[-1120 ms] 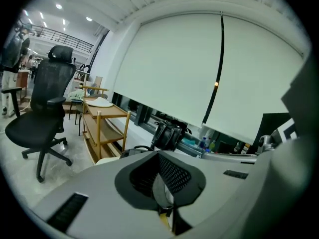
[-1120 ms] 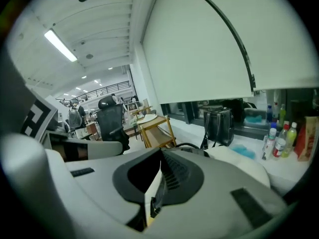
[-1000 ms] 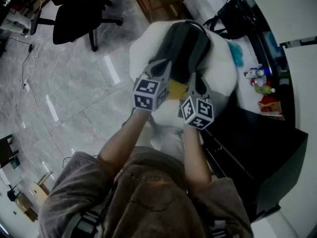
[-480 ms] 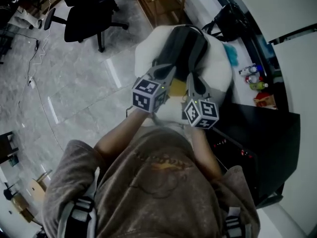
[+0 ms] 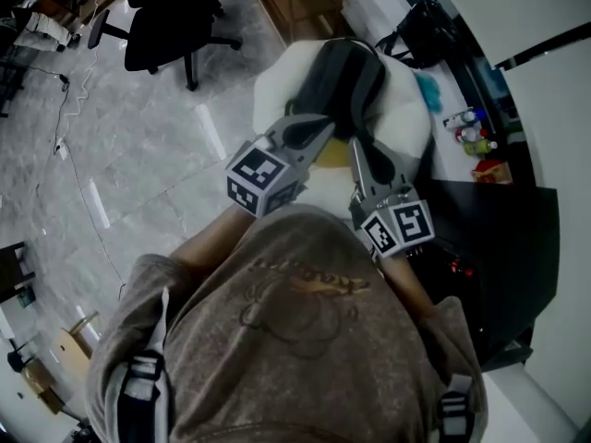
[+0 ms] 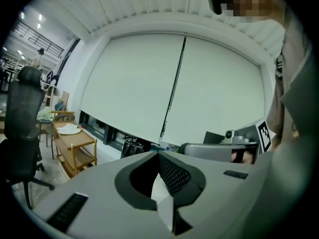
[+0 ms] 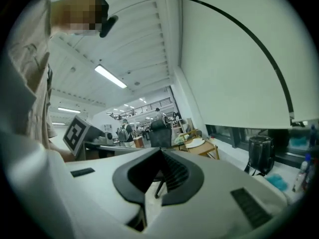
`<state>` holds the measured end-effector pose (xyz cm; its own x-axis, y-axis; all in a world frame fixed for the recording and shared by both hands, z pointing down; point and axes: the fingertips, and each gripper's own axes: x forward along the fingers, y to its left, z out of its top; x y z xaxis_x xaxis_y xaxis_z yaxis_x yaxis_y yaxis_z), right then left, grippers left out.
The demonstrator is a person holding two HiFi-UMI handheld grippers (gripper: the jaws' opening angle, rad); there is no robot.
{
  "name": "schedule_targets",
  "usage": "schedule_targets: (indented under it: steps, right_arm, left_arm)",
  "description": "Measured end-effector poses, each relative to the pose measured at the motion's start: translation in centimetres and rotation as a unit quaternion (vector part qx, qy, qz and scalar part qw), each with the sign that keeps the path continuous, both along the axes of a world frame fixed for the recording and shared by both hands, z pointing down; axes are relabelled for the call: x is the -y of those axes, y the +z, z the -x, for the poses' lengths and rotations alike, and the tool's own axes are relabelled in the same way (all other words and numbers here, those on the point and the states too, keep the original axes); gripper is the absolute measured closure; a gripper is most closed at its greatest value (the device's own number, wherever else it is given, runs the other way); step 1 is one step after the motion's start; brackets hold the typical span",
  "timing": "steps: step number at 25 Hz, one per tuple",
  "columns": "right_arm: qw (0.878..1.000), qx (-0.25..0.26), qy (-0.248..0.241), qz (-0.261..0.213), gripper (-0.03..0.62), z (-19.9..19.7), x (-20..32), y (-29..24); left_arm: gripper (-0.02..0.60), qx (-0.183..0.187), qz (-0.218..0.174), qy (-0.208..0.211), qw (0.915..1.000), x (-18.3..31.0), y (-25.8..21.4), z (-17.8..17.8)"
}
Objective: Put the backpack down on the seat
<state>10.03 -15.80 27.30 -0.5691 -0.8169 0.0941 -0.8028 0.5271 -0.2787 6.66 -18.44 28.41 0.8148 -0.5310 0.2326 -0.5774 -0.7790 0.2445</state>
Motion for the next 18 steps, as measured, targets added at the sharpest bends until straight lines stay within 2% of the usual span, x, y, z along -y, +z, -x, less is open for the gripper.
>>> schedule_targets:
  steps: [4,8,12,15,18]
  right_arm:
    - [0.999,0.007,-0.012,-0.030,0.594,0.0,-2.1,-1.9]
    - [0.999,0.013,-0.008,-0.030,0.594,0.1,-3.0,-2.0]
    - [0.999,0.017,0.003,-0.031,0.594,-0.7,-3.3,-2.2]
    - [0.999,0.019,0.013,-0.030,0.594,-1.2,-3.2,-2.2]
    - [0.999,0.014,0.015,-0.030,0.595,-1.1,-3.1,-2.1]
  left_arm:
    - [0.583,-0.023,-0.028,0.023,0.9991,-2.2,-2.0,-0.1]
    - [0.583,-0.049,-0.055,0.038,0.9966,-3.4,-3.8,0.2]
    - [0.583,-0.037,-0.052,0.039,0.9972,-3.8,-4.0,0.6]
    - [0.583,-0.052,-0.060,0.037,0.9962,-3.6,-4.5,0.5]
    - [0.581,-0.050,-0.067,0.037,0.9958,-3.5,-3.9,0.7]
